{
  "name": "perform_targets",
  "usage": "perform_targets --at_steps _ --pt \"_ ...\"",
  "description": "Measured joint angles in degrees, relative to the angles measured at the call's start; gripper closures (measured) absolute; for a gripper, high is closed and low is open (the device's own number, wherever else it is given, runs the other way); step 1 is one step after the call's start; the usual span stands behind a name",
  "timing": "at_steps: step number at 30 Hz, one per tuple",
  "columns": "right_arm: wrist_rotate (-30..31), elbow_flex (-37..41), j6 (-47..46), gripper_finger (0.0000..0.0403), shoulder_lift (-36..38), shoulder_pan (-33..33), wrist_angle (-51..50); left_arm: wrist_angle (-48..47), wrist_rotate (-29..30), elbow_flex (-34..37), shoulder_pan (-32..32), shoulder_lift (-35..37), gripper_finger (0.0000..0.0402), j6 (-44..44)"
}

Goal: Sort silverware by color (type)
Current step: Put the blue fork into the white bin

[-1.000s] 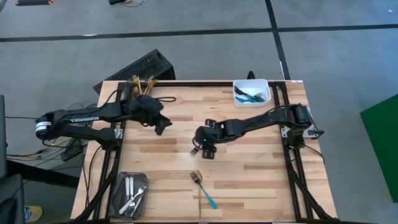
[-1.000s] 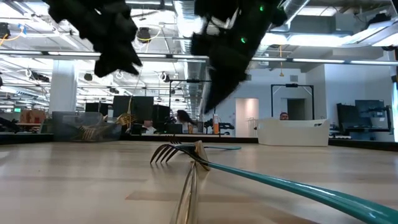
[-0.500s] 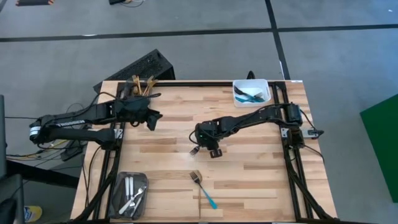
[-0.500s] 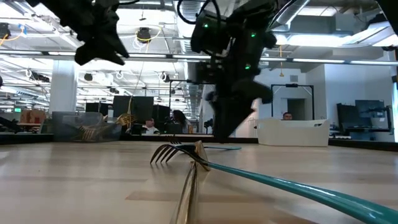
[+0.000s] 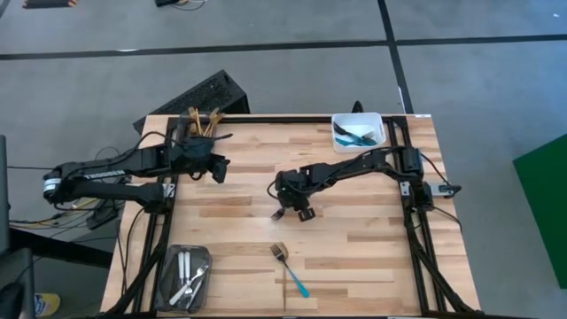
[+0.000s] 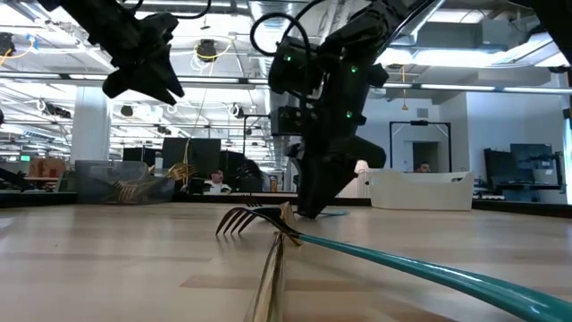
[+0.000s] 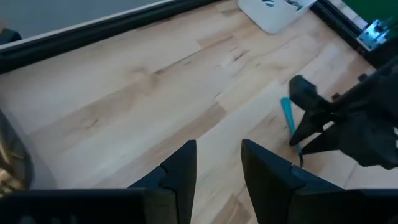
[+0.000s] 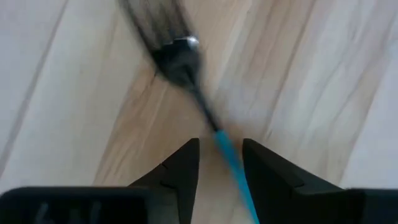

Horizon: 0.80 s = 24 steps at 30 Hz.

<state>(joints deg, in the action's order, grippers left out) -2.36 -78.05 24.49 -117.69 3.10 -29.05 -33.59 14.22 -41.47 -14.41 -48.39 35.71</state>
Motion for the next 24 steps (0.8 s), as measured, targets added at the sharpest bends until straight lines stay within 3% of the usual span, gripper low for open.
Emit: perform_targets --at_steps 9,18,24 --pt "-3.62 -0.1 -1.87 0.0384 -1.13 3.46 -4.49 -0.08 0.04 0.0 -0.04 -2.48 0.0288 1.07" --pt "-6.09 0.65 -6.6 0.0388 5.78 7.03 -17.82 -0.14 0.19 0.0 -0.04 -3.37 0.0288 1.22" --pt "-3.76 0.4 -4.84 0.0388 14.12 15.08 -24.3 0.25 4.09 0.0 -0.02 -4.28 0.0288 2.49"
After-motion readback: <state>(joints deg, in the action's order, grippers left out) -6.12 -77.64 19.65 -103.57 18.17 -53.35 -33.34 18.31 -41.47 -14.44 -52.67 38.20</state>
